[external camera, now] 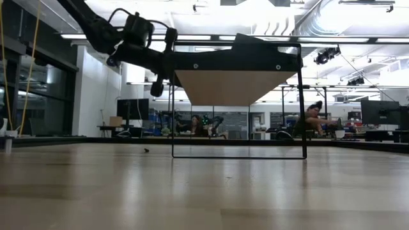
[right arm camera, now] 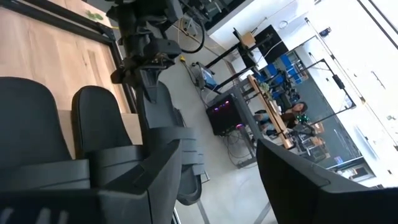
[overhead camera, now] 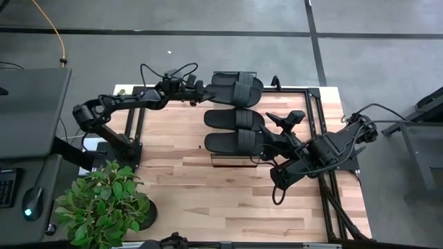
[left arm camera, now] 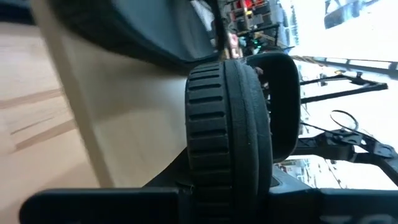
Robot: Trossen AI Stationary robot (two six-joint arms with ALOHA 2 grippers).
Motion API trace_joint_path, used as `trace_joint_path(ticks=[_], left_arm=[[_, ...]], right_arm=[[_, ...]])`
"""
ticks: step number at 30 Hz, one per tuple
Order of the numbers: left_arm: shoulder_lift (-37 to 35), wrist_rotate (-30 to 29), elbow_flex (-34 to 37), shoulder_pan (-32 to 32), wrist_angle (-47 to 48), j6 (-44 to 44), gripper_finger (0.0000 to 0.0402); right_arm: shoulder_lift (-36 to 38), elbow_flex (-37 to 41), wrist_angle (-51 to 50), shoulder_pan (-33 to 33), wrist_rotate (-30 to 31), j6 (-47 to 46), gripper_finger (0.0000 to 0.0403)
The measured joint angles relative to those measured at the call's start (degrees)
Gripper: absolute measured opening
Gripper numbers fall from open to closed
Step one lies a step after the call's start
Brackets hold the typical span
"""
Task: Pick and place slides into the shelf
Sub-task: Put the black slipper on the shelf
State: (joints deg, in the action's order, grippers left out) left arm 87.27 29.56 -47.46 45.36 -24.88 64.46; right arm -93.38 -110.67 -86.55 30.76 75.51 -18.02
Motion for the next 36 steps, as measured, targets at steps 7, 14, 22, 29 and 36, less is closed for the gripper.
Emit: trace_joint_path(ticks=[7,14,22,29,36], left_arm=[[2.59,-0.41,-0.02,-1.64,-1.77,0.58,0.0047],[4.0,-1.88,-0.04,-3.88,-2.78,1.17,0.0047],[4.01,-1.76,-0.04,-4.55,-2.49,1.57,0.0053],[4.04,-2.6,-0.04,-4.57,-1.81,0.29,0.0064],[4.04,-3.74,-0.04,-4.57,0.24,-1.21,0.0066]], right_arm=[[-0.02,0.0,0.03,-0.02,0.01,0.0,0.02],[-0.02,0.0,0.05,-0.39,-0.07,0.0,0.02],[-0.48,-0.04,0.2,-2.32,-2.76,-0.13,0.02],[-2.27,-0.04,0.32,-3.5,-3.16,-0.12,0.02],[-3.84,-0.03,0.42,-4.34,-2.98,-0.13,0.02]])
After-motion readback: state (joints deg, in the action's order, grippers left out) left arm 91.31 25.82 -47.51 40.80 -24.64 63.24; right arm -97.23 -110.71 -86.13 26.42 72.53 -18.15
